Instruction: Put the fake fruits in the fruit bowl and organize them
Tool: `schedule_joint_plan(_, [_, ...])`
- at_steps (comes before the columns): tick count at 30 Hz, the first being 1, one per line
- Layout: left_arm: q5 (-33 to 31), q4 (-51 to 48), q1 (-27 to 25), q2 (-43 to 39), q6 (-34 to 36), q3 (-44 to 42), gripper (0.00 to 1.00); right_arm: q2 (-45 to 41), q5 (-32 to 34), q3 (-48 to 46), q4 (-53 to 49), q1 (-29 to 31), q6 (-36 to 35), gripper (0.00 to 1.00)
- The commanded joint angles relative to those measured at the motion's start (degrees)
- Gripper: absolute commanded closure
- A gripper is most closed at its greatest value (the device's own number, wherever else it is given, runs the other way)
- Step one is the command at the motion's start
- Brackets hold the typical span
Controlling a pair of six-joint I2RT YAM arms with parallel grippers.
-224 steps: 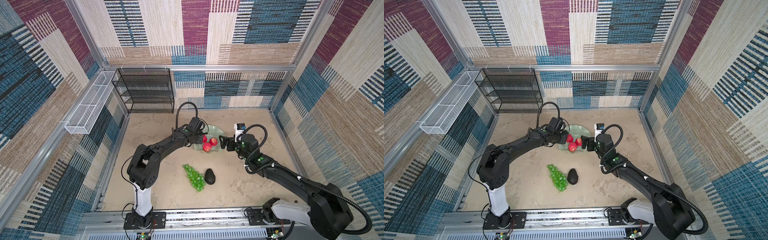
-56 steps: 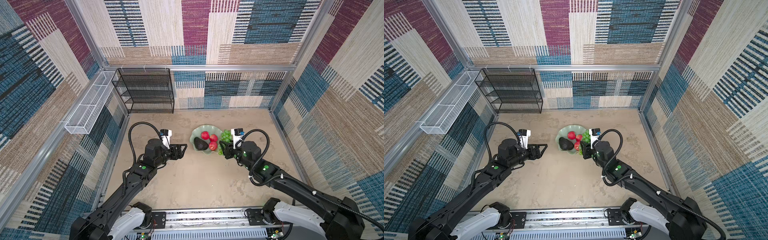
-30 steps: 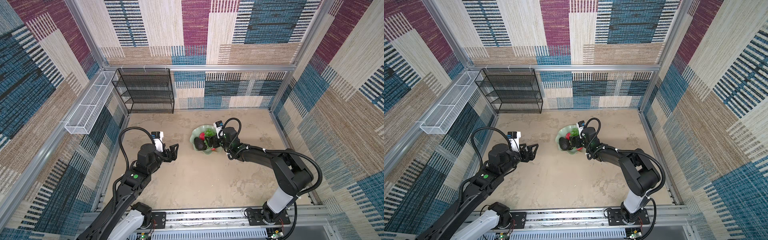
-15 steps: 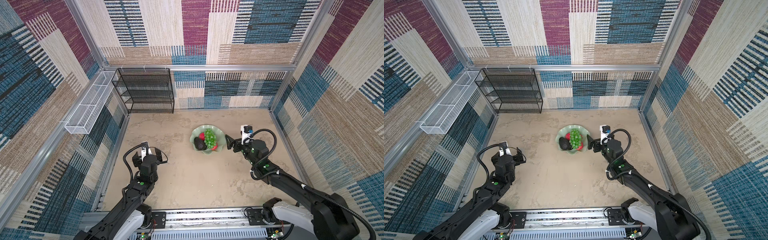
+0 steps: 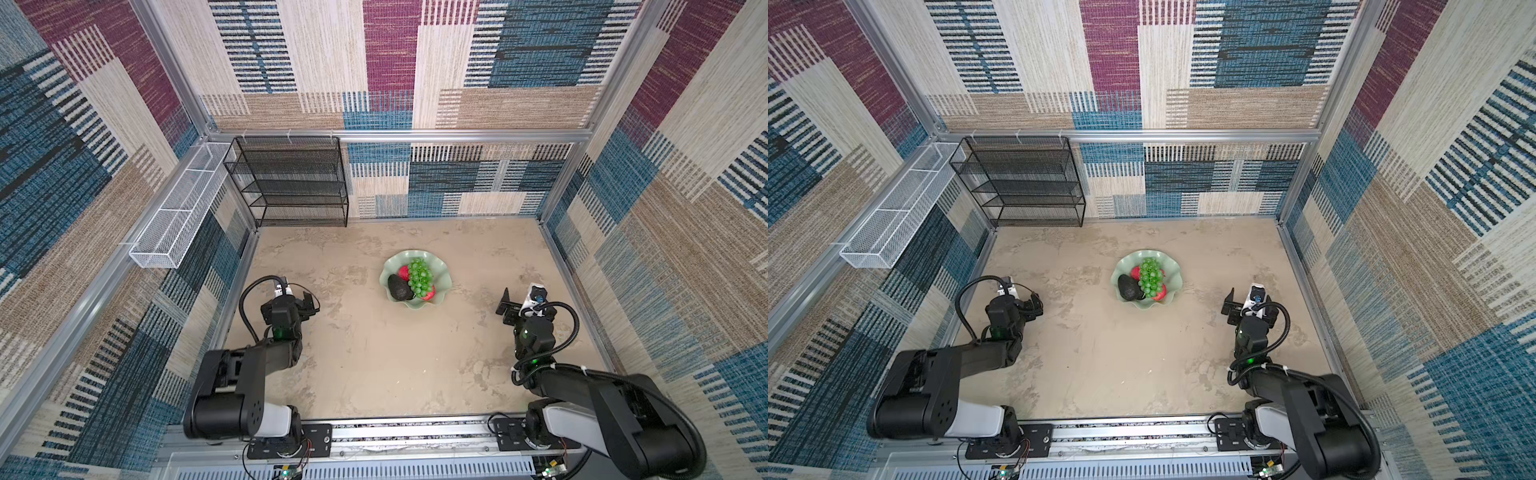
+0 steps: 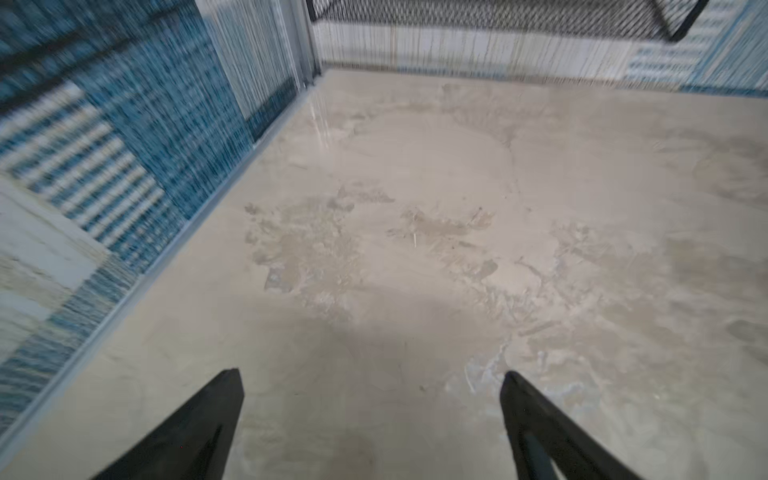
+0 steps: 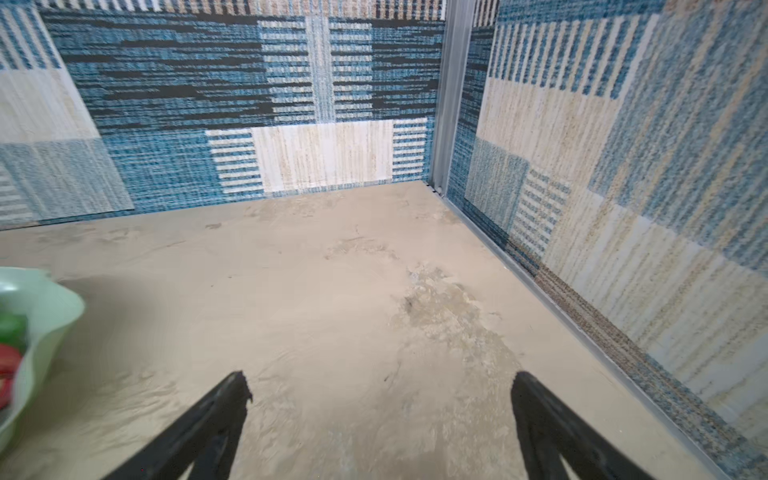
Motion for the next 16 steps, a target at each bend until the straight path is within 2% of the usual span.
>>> schedule_joint_plan(1, [8.1, 8.1, -0.3, 3.1, 2.5, 1.5, 0.01, 8.0, -8.0, 0.9, 18.3, -0.9, -3.3, 0.0])
schedule_joint_plan(3, [6.9, 4.1, -0.2, 1.8, 1.2, 2.1, 0.01, 15.7, -13.8, 2.6, 22.0, -3.0, -3.4, 0.0])
schedule_joint_plan(4, [6.6, 6.5, -0.3, 2.6, 1.6, 1.8, 0.01, 17.2, -13.8, 4.6, 20.5, -4.0, -2.1, 0.0])
schedule_joint_plan(5, [6.5, 8.4, -0.3, 3.1, 1.8, 1.3, 0.01, 15.6, -15.6, 6.3, 14.1, -5.3, -0.7, 0.0])
schedule_joint_plan(6, [6.6, 6.9, -0.3, 2.7, 1.6, 1.6, 0.01, 15.4, -17.0, 6.4, 12.8, -6.2, 0.0, 0.0])
schedule_joint_plan(7, [6.8, 6.5, -0.3, 2.4, 1.5, 1.5, 0.01, 16.2, -16.6, 6.2, 15.1, -6.2, -0.2, 0.0])
schedule_joint_plan(9, [7.1, 9.0, -0.3, 2.9, 1.9, 0.8, 0.01, 15.7, -16.8, 6.3, 13.4, -6.3, 0.0, 0.0])
schedule_joint_plan(16, [10.8, 5.1, -0.3, 3.7, 3.4, 3.3, 0.01, 15.5, -16.8, 6.4, 13.4, -6.3, 0.1, 0.0])
